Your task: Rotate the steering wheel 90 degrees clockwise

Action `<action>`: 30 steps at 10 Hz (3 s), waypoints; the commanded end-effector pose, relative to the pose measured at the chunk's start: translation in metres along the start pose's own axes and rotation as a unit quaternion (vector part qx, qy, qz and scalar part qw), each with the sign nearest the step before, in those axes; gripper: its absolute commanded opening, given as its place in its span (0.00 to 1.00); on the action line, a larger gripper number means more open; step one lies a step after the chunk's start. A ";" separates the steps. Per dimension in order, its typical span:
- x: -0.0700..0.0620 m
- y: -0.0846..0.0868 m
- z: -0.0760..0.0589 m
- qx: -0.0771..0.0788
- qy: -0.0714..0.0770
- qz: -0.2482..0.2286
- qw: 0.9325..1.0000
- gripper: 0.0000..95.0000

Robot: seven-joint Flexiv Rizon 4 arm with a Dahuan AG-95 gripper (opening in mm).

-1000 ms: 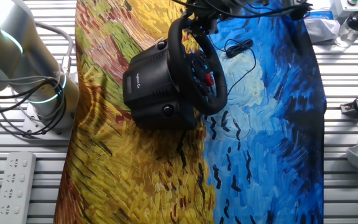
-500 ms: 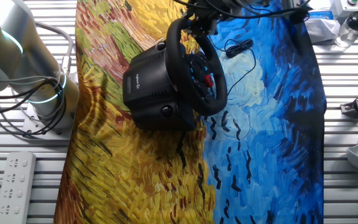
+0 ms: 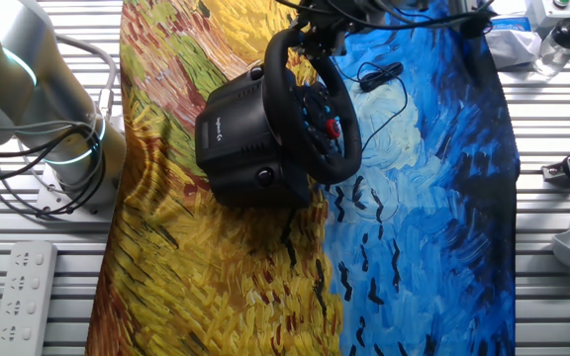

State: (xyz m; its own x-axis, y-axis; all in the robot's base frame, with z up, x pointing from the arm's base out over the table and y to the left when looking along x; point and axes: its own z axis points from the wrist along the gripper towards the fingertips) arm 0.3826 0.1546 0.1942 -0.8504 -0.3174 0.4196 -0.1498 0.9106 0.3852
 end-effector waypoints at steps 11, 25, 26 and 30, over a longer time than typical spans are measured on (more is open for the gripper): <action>-0.009 -0.002 0.002 0.002 -0.007 0.032 0.999 0.00; -0.020 -0.006 0.005 0.006 -0.024 0.084 0.996 0.00; -0.021 -0.006 0.005 0.007 -0.025 0.087 0.996 0.00; -0.024 -0.007 0.006 0.011 -0.030 0.106 0.994 0.00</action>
State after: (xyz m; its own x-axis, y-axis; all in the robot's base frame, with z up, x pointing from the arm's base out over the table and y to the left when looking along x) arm 0.4013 0.1579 0.1766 -0.8933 -0.0994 0.4384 0.0279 0.9611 0.2747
